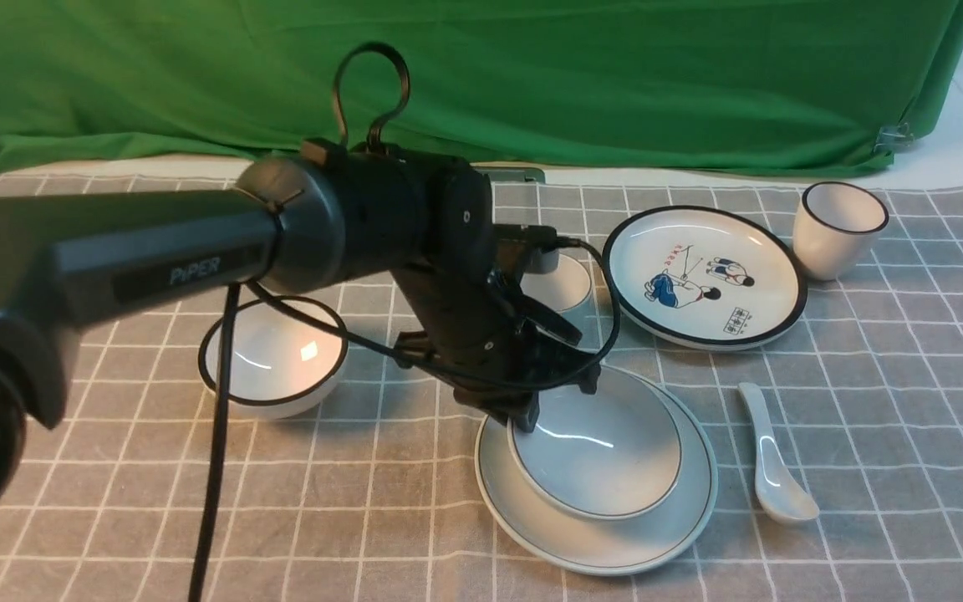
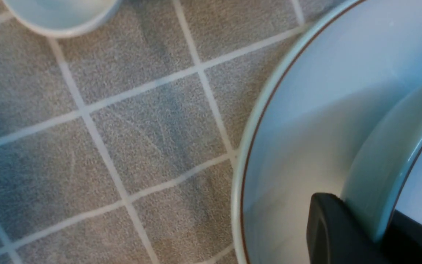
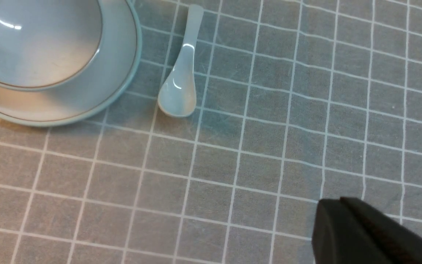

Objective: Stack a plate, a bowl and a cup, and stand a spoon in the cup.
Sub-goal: Use the left arm to put the blue rice bowl into the blue large plate in the middle, then use the left arm to grab a blue teacup

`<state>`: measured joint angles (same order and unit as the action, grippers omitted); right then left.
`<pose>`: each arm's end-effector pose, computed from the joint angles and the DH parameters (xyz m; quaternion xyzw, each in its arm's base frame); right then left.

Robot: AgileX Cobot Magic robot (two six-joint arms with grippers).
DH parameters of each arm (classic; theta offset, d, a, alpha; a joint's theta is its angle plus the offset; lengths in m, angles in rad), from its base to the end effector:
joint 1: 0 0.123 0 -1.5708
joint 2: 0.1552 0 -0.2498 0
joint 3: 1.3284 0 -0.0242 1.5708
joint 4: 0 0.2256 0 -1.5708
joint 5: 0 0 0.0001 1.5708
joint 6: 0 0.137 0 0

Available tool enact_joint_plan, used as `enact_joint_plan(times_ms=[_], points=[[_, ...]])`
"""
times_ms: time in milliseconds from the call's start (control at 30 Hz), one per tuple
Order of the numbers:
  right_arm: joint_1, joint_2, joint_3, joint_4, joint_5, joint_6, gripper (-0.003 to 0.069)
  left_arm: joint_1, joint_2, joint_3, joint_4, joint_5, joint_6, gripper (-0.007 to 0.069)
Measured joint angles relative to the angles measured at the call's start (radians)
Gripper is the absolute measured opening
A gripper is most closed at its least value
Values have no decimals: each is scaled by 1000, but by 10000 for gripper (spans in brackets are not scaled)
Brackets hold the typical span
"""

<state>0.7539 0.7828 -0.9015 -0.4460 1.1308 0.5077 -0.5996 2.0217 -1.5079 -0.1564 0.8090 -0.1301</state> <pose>0.1445 0.0624 0.2967 -0.1392 0.9147 0.0052 0.3795 0.3241 -0.2403 0.1287 0.1861 0.9662 -0.1198 0.1323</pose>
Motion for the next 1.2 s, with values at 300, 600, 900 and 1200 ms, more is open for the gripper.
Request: enact_joint_plan(times_ms=[300, 600, 900, 1200], points=[[0, 0, 0, 1, 0, -10, 22, 0, -6, -25, 11, 10, 1, 249], [0, 0, 0, 1, 0, -20, 22, 65, -41, -280, 80, 57, -138, 439], [0, 0, 0, 1, 0, -25, 22, 121, 156, -452, 84, 122, -118, 449], [0, 0, 0, 1, 0, -30, 22, 120, 237, -459, 69, 121, -40, 325]])
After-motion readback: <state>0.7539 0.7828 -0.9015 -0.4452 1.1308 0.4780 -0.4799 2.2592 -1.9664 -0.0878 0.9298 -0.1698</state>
